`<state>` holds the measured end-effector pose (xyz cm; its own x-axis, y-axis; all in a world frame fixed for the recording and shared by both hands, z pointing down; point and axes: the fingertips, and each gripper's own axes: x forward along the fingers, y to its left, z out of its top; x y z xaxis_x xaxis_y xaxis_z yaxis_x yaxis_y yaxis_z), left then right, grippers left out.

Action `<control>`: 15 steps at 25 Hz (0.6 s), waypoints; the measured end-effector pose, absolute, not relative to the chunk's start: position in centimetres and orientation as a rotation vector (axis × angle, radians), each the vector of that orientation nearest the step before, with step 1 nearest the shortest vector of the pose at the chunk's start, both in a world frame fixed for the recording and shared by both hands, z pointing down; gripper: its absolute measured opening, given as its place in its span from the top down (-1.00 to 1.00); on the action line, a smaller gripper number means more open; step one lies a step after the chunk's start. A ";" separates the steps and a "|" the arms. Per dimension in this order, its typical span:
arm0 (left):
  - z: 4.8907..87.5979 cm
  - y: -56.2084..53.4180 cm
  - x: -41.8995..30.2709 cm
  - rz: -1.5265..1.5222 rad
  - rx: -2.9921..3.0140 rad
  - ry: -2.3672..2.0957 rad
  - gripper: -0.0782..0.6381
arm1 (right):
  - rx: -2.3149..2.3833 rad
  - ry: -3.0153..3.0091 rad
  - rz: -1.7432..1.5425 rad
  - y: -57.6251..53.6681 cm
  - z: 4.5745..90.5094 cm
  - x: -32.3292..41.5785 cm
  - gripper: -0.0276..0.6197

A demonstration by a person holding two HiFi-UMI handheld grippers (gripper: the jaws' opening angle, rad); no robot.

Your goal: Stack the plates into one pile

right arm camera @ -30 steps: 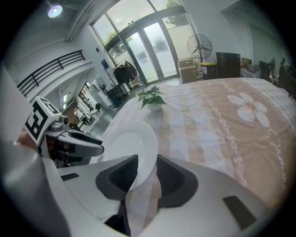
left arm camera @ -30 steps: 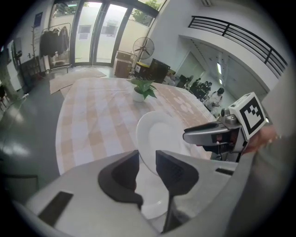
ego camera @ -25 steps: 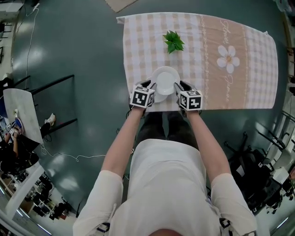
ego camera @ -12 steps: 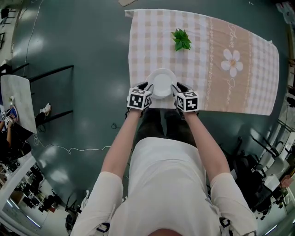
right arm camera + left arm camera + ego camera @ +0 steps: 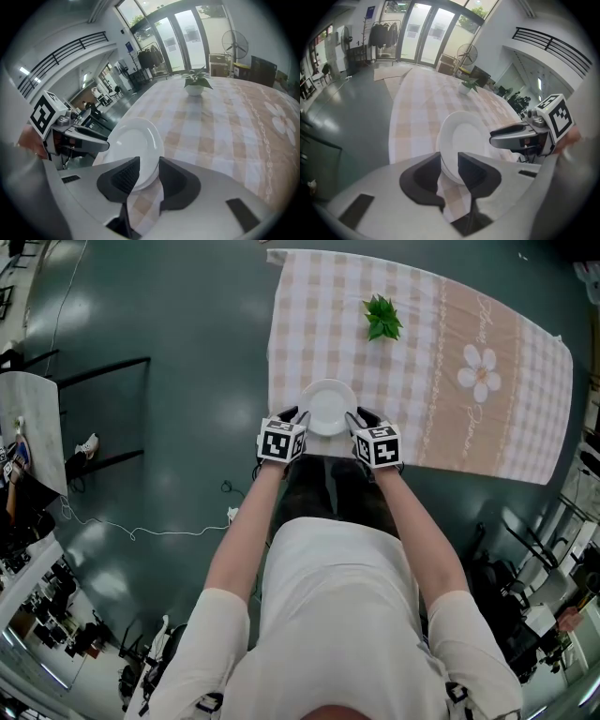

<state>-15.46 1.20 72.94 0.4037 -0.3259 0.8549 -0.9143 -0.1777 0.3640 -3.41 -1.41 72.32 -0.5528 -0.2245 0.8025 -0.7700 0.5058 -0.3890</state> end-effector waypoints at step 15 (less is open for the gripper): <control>72.7 1.6 -15.3 0.799 1.731 -1.148 0.28 | 0.738 -2.102 0.890 -1.3 71.3 -3.9 0.46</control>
<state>-15.34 1.65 72.75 0.3644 -0.3604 0.8587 -0.9304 -0.1806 0.3191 -3.87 -1.32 71.31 -0.5726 -0.2173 0.7905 -0.7189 0.5967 -0.3566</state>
